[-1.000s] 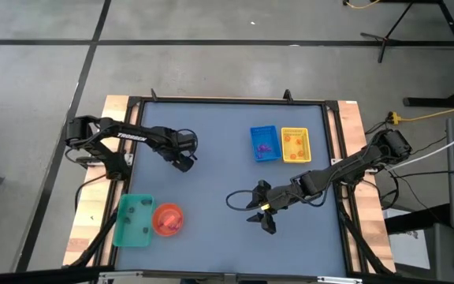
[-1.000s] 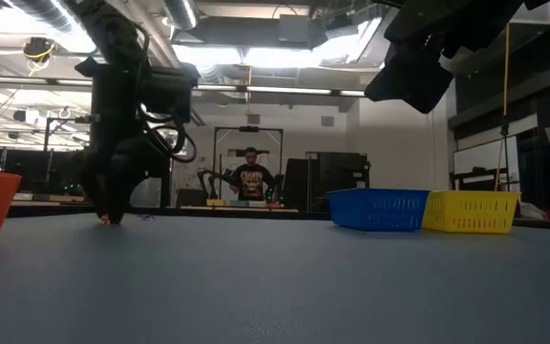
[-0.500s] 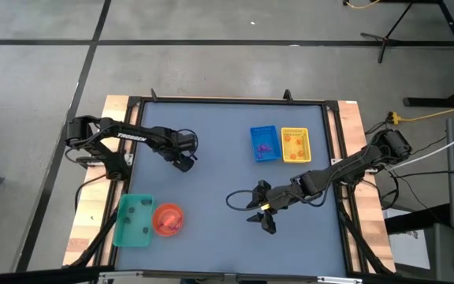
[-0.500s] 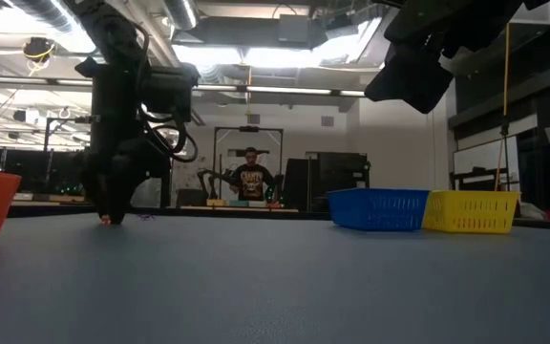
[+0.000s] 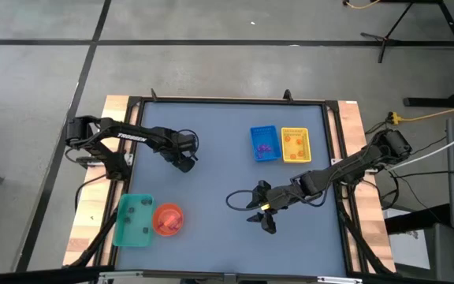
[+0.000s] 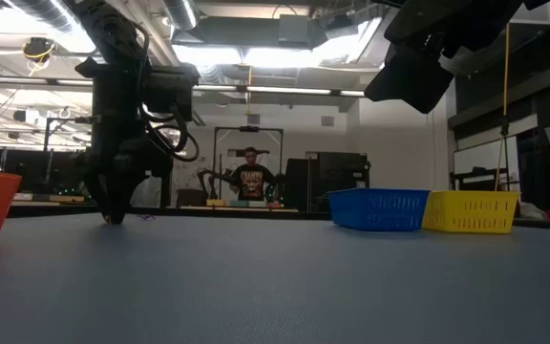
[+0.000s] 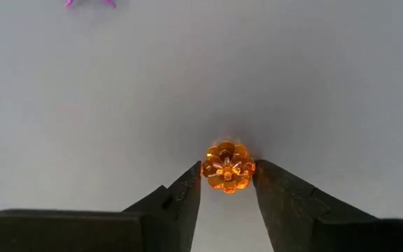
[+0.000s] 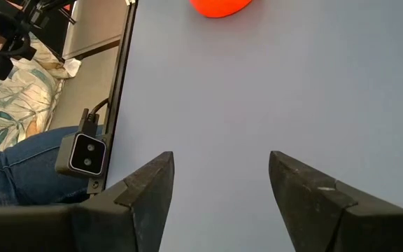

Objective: Sort Halloween decoration
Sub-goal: Put the orange pumpkin toy into the yellow box

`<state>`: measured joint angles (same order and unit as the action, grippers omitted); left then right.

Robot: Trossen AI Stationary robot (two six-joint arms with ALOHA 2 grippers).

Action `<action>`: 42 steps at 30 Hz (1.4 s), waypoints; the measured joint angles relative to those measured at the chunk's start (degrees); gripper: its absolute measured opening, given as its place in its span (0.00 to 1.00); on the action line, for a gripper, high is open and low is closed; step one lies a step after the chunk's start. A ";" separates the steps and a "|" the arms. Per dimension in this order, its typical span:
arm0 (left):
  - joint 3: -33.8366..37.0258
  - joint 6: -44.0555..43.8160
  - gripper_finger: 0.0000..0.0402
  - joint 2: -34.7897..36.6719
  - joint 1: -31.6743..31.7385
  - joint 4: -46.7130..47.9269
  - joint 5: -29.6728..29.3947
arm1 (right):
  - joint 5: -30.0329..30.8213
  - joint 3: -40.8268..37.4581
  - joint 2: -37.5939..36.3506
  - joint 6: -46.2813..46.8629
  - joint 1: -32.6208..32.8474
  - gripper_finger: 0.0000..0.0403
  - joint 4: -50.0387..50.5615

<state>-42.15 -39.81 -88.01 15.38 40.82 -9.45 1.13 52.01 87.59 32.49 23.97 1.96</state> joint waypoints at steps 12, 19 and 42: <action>-0.02 1.44 0.25 0.00 0.00 0.09 -0.25 | 0.00 0.00 0.00 -0.01 0.02 0.58 0.00; 0.00 1.60 0.25 0.00 0.00 -0.32 -0.02 | 0.00 0.00 0.02 0.00 0.02 0.58 -0.02; -4.08 4.54 0.25 -0.24 -0.52 -0.17 4.60 | 0.00 0.00 0.02 0.00 0.02 0.58 -0.05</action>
<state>-46.23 -35.28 -88.25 14.85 40.64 -4.85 1.13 52.01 87.61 32.49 23.99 1.90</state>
